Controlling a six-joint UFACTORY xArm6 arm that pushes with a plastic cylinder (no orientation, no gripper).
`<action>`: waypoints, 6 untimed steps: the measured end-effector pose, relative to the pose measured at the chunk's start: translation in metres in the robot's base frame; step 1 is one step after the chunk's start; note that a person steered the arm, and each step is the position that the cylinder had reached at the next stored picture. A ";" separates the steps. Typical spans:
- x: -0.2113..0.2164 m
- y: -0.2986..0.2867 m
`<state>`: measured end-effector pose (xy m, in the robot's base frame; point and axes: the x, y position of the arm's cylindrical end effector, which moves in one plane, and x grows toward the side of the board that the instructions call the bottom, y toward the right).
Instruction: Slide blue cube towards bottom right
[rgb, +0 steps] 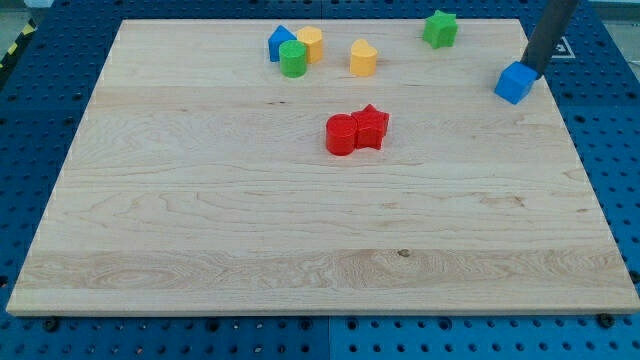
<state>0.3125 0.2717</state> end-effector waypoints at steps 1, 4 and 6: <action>0.000 -0.022; 0.050 -0.041; 0.037 -0.085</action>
